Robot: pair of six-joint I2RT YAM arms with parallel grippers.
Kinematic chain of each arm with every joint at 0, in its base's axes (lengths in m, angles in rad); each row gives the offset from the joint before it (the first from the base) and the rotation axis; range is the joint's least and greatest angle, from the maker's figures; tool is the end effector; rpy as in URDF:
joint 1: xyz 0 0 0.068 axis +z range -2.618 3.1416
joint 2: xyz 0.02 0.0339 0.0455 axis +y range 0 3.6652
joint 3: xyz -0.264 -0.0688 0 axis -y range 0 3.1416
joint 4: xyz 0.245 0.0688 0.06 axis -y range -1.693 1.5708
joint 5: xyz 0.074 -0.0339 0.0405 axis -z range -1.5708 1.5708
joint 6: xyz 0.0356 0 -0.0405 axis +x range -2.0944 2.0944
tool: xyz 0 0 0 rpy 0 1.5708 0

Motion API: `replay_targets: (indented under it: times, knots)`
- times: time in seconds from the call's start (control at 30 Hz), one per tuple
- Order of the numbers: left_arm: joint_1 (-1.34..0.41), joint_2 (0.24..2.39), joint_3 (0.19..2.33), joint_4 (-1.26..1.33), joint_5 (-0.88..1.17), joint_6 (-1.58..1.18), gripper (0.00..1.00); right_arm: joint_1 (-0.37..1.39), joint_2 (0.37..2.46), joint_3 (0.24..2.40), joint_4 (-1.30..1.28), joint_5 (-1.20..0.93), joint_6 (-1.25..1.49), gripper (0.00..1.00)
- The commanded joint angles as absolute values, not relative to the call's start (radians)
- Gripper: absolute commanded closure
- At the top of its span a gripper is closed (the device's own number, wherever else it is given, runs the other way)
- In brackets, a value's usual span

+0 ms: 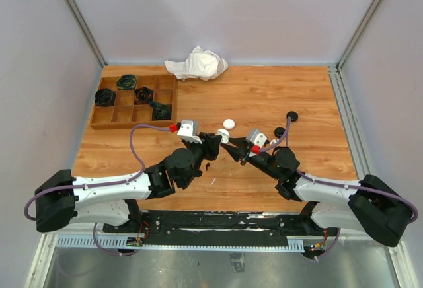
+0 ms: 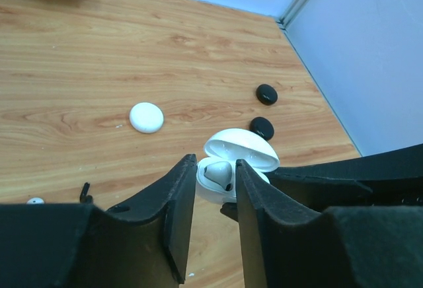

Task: Insert the wireless bluetooth earbuds into the charging case
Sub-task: Place the earbud in the charging case, then pick up the earbud from the center of the board.

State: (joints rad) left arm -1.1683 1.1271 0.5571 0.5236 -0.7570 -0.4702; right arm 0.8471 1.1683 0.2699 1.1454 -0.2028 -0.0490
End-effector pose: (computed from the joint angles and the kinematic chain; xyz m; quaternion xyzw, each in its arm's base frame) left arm 0.1185 -0.2159 0.2656 -0.0099 0.7189 -0.2863 0.6334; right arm 0.1414 0.1709 0.2287 -0.3369 0.5165 0.3622 0.6989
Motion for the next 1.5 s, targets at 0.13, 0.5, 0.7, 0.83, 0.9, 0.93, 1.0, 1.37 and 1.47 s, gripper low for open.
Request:
replay_targets:
  times: [0.13, 0.5, 0.7, 0.83, 0.9, 0.93, 1.0, 1.37, 1.47]
  knots:
    - [-1.180, 1.105, 0.587, 0.503, -0.742, -0.455, 0.54, 0.858, 1.145, 0.251, 1.203, -0.153, -0.071, 0.90]
    - [-1.136, 1.041, 0.645, 0.176, -0.734, -0.474, 0.46, 0.857, 1.105, 0.196, 1.166, -0.060, -0.166, 0.89]
    - [-1.008, 1.083, 0.653, 0.065, -0.579, -0.520, 0.46, 0.858, 1.067, 0.182, 1.115, -0.031, -0.210, 0.89]
    - [-0.911, 1.151, 0.676, 0.018, -0.479, -0.515, 0.45, 0.859, 1.066, 0.173, 1.115, -0.012, -0.228, 0.89]
    - [-0.865, 1.188, 0.689, 0.000, -0.438, -0.509, 0.45, 0.858, 1.068, 0.169, 1.117, -0.002, -0.230, 0.89]
    - [-0.845, 1.207, 0.693, -0.007, -0.418, -0.503, 0.45, 0.858, 1.072, 0.168, 1.119, 0.002, -0.231, 0.89]
    - [-0.806, 1.243, 0.705, -0.024, -0.392, -0.490, 0.45, 0.857, 1.079, 0.166, 1.123, 0.010, -0.233, 0.89]
    - [-0.650, 1.430, 0.776, -0.099, -0.225, -0.414, 0.47, 0.858, 1.080, 0.162, 1.123, 0.018, -0.239, 0.89]
    - [-0.628, 1.489, 0.817, -0.128, -0.196, -0.394, 0.48, 0.858, 1.081, 0.163, 1.122, 0.020, -0.241, 0.89]
